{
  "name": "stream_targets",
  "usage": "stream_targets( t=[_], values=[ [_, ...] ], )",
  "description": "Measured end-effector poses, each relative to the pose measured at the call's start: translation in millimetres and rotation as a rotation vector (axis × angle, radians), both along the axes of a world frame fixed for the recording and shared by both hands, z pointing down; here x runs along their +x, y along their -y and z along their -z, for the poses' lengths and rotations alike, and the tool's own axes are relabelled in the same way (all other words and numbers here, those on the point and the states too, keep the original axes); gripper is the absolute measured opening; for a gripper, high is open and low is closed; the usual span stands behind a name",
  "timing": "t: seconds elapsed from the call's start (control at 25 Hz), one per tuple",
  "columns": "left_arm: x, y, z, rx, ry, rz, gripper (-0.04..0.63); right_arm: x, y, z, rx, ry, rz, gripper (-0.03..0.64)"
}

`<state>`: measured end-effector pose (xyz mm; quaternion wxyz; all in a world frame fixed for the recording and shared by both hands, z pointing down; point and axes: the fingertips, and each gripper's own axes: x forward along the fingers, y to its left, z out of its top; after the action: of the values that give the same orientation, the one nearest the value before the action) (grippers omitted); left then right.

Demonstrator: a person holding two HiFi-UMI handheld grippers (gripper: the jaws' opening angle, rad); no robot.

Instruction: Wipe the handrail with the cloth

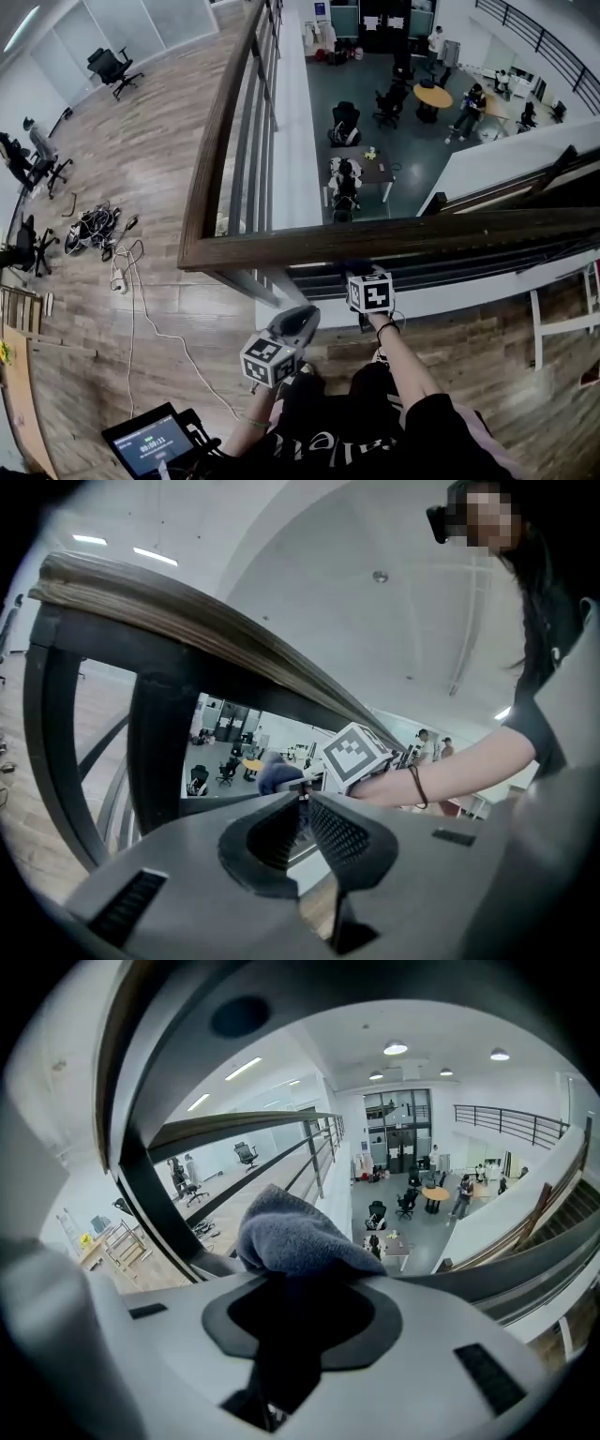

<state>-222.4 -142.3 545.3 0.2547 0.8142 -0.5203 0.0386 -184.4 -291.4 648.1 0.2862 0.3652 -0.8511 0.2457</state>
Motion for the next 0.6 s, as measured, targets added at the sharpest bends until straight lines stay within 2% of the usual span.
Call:
stream_targets(
  t=[0.16,0.28,0.36,0.6],
  values=[
    [46.5,24.7,-2.7,0.0,-0.015,-0.03,0.031,55.5,23.6,-2.1,0.004,0.004,-0.033,0.103],
    [81.5,43.5,-7.1,0.005,0.004,-0.048,0.031,105.7,44.7,-3.9,0.013,0.009,-0.063,0.103],
    [105.2,53.8,-10.0,-0.009,0.027,-0.064,0.031,141.9,58.4,-4.0,0.019,0.009,-0.089,0.103],
    [198.2,87.6,-17.9,-0.01,0.01,-0.093,0.031,264.5,101.3,-11.7,0.04,0.002,-0.132,0.103]
  ],
)
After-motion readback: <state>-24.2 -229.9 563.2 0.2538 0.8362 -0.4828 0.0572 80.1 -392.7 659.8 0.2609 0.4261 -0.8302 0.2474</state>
